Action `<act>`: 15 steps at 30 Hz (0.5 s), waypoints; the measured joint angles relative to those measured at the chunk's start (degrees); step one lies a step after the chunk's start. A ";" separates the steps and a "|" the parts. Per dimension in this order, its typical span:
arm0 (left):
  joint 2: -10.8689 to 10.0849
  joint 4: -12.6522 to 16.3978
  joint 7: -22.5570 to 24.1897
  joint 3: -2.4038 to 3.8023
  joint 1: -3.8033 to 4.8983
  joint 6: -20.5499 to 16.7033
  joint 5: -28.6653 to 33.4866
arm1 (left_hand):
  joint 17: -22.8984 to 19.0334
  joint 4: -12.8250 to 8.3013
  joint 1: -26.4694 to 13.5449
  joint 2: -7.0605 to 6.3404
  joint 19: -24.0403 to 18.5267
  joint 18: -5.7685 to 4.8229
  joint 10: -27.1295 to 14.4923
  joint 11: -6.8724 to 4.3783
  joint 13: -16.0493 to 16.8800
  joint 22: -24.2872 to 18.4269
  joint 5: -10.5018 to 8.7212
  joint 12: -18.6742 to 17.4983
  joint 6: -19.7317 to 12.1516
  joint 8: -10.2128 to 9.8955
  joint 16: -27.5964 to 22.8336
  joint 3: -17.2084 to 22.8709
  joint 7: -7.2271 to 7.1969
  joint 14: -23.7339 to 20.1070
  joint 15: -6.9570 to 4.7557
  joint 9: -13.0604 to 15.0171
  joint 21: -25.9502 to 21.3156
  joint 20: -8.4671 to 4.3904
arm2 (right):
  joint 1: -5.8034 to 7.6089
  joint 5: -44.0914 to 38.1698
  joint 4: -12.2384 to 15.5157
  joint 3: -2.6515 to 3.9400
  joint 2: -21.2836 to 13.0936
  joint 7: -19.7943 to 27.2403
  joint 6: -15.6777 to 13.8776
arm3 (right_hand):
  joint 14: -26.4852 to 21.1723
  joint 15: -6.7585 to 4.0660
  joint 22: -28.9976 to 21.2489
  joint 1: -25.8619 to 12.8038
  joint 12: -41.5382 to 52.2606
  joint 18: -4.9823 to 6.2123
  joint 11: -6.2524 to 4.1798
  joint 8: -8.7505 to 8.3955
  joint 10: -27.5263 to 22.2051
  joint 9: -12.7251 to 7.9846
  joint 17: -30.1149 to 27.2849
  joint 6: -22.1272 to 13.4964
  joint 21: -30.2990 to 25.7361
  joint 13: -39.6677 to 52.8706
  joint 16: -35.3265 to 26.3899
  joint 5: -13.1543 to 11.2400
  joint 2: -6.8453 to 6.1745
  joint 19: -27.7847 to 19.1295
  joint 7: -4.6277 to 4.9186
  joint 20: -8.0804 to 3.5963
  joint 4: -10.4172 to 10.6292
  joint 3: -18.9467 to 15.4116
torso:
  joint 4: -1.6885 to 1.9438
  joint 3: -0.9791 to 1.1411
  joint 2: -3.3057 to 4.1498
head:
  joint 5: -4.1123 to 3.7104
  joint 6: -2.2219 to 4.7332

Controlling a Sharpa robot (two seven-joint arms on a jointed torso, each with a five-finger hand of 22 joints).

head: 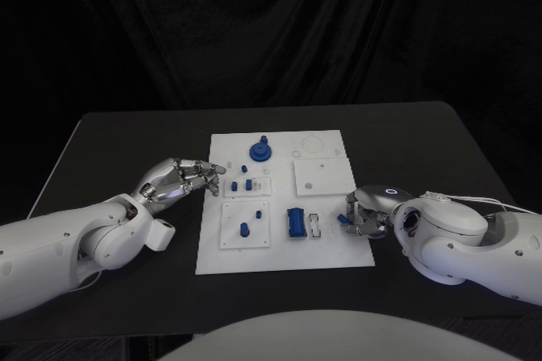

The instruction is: Assemble the parts on the task board

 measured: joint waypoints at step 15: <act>0.08 -0.12 -0.20 0.00 -0.11 0.27 0.00 | 0.00 0.00 0.00 0.00 0.00 0.00 0.00 0.00 0.01 0.00 0.00 0.00 0.00 0.00 0.00 0.00 0.00 0.00 0.00 0.00 0.00 0.00 | -0.90 3.20 -0.53 -0.31 0.00 1.72 -4.59 | -0.01 0.01 -0.01 -6.70 0.00 0.00 0.00 2.69 0.00 4.57 -0.01 0.01 -0.43 -0.01 -0.45 -2.22 -4.91 0.00 0.23 0.00 2.31 15.53 | 0.01 0.00 0.01 | 0.23 0.00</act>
